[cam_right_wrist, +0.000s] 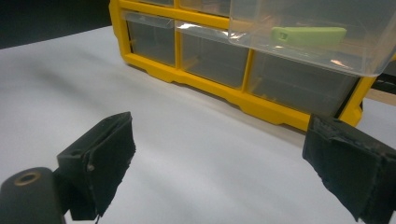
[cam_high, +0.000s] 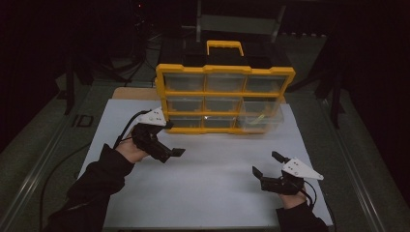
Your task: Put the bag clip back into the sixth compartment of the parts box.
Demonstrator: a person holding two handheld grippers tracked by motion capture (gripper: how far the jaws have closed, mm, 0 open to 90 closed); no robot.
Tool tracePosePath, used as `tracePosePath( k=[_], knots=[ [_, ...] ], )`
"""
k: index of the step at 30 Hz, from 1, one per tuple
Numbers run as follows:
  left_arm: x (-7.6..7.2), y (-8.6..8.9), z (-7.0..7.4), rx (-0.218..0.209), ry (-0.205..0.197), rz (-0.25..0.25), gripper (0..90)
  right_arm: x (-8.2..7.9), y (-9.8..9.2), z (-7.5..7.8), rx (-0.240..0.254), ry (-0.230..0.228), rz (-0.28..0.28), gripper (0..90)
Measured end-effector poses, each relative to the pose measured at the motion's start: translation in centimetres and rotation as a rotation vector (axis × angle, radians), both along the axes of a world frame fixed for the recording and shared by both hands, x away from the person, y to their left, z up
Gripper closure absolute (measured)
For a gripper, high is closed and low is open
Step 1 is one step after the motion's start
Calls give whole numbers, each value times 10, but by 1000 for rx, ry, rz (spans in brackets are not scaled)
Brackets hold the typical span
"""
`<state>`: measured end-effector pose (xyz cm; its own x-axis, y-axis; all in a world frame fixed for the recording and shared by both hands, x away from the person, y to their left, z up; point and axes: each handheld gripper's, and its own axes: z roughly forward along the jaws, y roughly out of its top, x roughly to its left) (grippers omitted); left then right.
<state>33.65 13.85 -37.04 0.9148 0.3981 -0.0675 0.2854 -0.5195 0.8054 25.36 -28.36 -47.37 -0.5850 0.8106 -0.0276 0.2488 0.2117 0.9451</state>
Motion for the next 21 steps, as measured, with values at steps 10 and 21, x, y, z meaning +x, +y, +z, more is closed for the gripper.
tracePosePath(
  k=[10,21],
  knots=[
    [-13,28,-15,-24,4,33,0,0,0,1,0,-2,-2,87],
    [-28,52,-35,-26,6,83,0,0,0,1,-3,-1,-3,87]
  ],
)
